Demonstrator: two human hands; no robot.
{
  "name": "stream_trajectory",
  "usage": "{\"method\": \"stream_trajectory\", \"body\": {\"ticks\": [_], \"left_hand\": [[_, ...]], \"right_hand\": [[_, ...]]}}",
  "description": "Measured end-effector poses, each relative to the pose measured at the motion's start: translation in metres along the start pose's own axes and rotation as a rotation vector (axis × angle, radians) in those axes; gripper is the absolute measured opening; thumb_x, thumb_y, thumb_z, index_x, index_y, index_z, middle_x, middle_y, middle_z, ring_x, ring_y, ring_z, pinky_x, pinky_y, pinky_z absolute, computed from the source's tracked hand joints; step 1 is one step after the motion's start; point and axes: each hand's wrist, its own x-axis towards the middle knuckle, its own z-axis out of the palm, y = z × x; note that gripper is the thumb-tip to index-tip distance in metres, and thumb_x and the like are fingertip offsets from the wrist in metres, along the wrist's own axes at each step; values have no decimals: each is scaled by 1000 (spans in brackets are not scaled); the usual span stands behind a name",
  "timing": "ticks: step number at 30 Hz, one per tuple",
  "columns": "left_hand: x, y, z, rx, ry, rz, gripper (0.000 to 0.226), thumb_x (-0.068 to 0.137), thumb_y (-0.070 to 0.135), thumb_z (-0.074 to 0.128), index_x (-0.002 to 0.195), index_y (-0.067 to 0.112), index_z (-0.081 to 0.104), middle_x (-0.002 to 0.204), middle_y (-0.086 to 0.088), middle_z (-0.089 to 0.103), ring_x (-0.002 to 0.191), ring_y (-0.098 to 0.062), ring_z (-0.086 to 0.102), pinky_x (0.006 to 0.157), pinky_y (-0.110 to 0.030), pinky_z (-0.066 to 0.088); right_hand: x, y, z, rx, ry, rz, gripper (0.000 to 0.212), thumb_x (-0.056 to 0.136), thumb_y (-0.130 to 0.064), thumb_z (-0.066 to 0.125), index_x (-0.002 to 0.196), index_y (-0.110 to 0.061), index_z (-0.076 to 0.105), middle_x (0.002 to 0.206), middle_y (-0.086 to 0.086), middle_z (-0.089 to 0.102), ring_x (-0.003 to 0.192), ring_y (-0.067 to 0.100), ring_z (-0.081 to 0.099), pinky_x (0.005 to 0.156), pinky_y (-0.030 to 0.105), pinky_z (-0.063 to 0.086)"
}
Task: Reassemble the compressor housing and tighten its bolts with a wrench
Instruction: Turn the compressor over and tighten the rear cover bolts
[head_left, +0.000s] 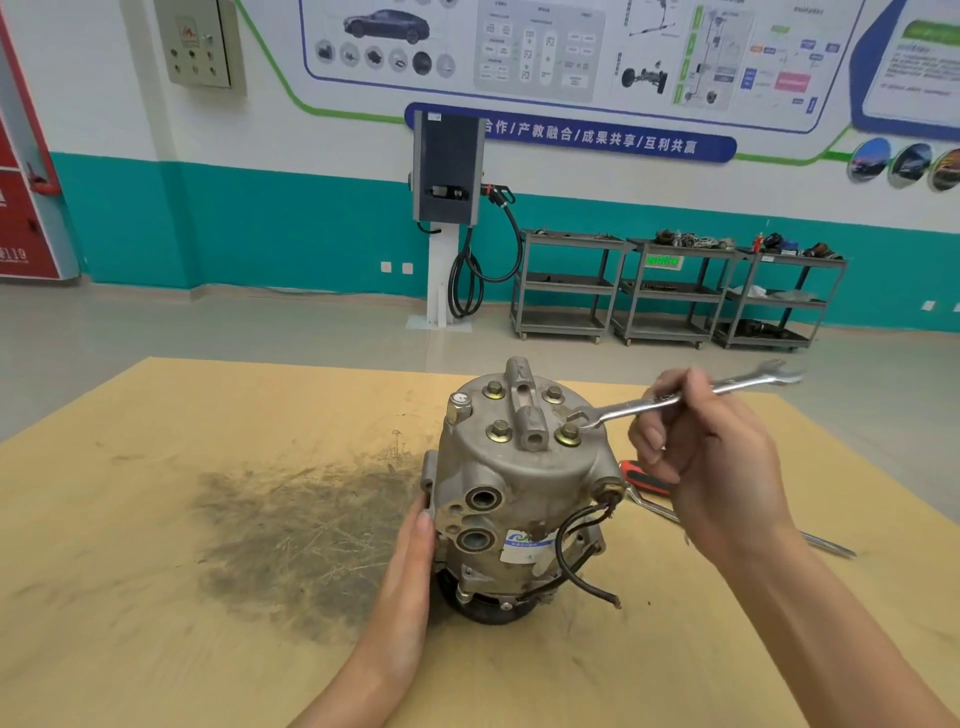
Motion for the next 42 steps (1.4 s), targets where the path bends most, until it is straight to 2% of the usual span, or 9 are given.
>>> {"method": "stream_trajectory", "body": {"ticks": [8, 14, 22, 24, 29, 32, 36, 39, 42], "left_hand": [[2, -2, -2, -25, -3, -20, 104, 63, 94, 54, 151, 39, 40, 151, 16, 49, 144, -8, 39, 124, -46, 23], [5, -5, -4, -34, -2, -35, 110, 60, 96, 53, 152, 37, 39, 152, 12, 48, 145, -13, 40, 124, -47, 24], [4, -3, -2, -22, -1, -4, 108, 62, 95, 52, 152, 37, 38, 154, 15, 46, 146, -9, 37, 125, -46, 22], [3, -3, -2, -12, -2, 9, 106, 64, 94, 52, 152, 37, 39, 153, 16, 46, 146, -7, 37, 125, -45, 21], [4, -7, -5, -15, -6, 0, 103, 67, 93, 54, 152, 36, 40, 154, 16, 46, 146, -6, 35, 125, -46, 20], [5, -9, -6, -17, -8, -22, 95, 72, 90, 54, 151, 38, 42, 153, 15, 48, 146, -8, 37, 125, -47, 21], [7, -12, -9, -4, -14, -45, 92, 75, 90, 51, 151, 39, 41, 153, 17, 47, 146, -7, 37, 125, -47, 20], [6, -13, -10, -2, -15, -31, 93, 74, 90, 52, 151, 39, 41, 153, 18, 46, 146, -6, 36, 125, -46, 19], [6, -14, -10, -25, -4, -14, 98, 70, 90, 56, 151, 38, 41, 153, 18, 46, 146, -5, 35, 126, -46, 19]], "right_hand": [[30, 0, -2, 110, -106, 275, 35, 103, -24, 29, 76, -10, 47, 45, 3, 34, 38, 13, 28, 38, 22, 21], [42, 6, -2, 120, -189, 324, 35, 101, -22, 29, 74, -9, 48, 39, -1, 28, 35, 11, 23, 39, 24, 18], [15, 28, -10, 103, -121, -22, 35, 99, -31, 39, 73, -15, 56, 42, 0, 35, 38, 13, 27, 39, 20, 23], [10, 30, -11, 102, -110, -50, 36, 98, -33, 39, 72, -18, 58, 43, 0, 36, 38, 13, 27, 39, 19, 24], [18, 23, -8, 205, -126, 198, 29, 93, -33, 40, 77, -12, 52, 43, 1, 37, 36, 11, 29, 39, 22, 19], [27, 21, -8, 225, -134, 348, 30, 98, -30, 36, 79, -12, 49, 41, 0, 36, 33, 11, 28, 40, 24, 16], [32, 19, -8, 218, -189, 480, 26, 95, -30, 41, 79, -12, 52, 39, -2, 36, 31, 10, 27, 36, 20, 27], [33, 16, -6, 230, -242, 498, 23, 90, -29, 45, 78, -11, 55, 38, -3, 35, 29, 9, 28, 35, 19, 30], [31, 16, -4, 143, -233, 375, 25, 89, -31, 47, 77, -11, 57, 40, -1, 36, 31, 9, 28, 36, 19, 24]]}}
